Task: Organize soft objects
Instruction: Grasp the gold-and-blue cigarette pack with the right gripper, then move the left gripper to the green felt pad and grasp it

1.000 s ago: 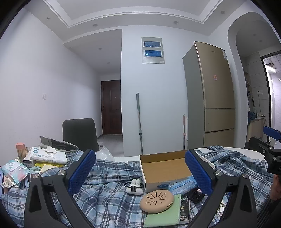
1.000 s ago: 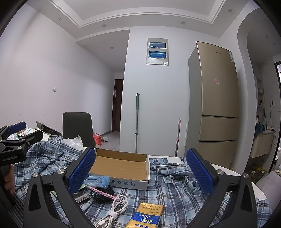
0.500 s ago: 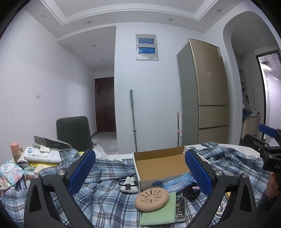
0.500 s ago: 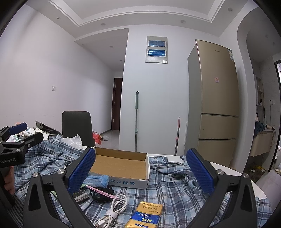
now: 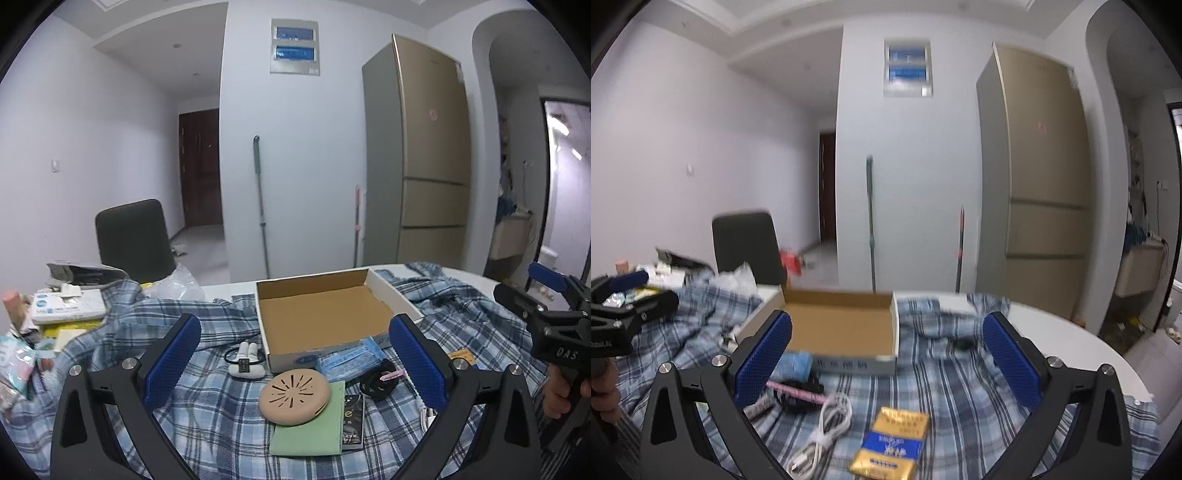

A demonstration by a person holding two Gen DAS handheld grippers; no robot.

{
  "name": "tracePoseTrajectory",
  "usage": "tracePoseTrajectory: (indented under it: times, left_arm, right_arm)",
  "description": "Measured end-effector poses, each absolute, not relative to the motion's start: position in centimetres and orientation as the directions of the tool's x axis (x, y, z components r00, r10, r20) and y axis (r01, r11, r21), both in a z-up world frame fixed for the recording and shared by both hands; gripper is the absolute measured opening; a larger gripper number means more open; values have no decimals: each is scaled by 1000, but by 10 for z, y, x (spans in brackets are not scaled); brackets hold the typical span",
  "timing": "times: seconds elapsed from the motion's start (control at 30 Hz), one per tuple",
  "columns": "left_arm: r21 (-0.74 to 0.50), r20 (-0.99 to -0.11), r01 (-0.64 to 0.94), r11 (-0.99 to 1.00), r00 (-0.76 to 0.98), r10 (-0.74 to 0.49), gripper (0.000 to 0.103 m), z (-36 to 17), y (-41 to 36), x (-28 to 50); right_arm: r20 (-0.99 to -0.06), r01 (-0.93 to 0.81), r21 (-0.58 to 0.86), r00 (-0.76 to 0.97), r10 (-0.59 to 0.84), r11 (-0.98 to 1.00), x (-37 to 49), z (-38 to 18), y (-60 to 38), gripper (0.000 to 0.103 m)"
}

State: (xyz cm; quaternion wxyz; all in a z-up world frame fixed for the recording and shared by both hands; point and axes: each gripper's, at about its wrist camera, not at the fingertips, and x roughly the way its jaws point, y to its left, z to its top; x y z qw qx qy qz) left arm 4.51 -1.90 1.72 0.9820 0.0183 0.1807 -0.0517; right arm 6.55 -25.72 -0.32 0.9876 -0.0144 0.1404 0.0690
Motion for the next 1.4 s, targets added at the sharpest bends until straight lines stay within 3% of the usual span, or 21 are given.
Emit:
tracePoseTrajectory:
  times: [0.1, 0.2, 0.27, 0.53, 0.73, 0.83, 1.0, 1.27, 1.4]
  left_arm:
    - [4, -382, 110, 994, 919, -100, 103, 25, -26, 46]
    - [-8, -415, 136, 991, 901, -128, 103, 23, -29, 46]
    - [-27, -425, 157, 987, 892, -154, 103, 14, -26, 45]
    - [-53, -500, 173, 983, 848, -176, 103, -5, -6, 65]
    - [-62, -520, 135, 989, 842, -148, 103, -7, 14, 72]
    - [-60, -528, 127, 990, 838, -140, 103, -5, 19, 75]
    - [-61, -533, 119, 991, 836, -133, 103, -4, 24, 75]
    - [-67, -553, 123, 990, 821, -139, 102, -9, 25, 80]
    - [-84, -576, 132, 988, 802, -156, 95, -13, 24, 85]
  right_arm:
    - [-391, -128, -13, 914, 112, 992, 74, 0, -257, 103]
    - [-496, -135, 71, 855, 152, 988, 82, -4, -265, 102]
    - [-545, -150, 113, 817, 187, 982, 86, -12, -269, 88]
    - [-671, -114, 109, 724, 158, 988, 104, -32, -276, 73]
    - [-784, -113, 81, 606, 133, 990, 118, -64, -266, 50]
    - [-836, -99, 107, 530, 143, 989, 127, -85, -264, 49]
    - [-841, -75, 88, 528, 115, 993, 133, -89, -261, 49]
    - [-860, -74, 22, 506, 57, 997, 145, -100, -250, 59]
    - [-860, -70, 27, 507, 59, 997, 147, -102, -250, 59]
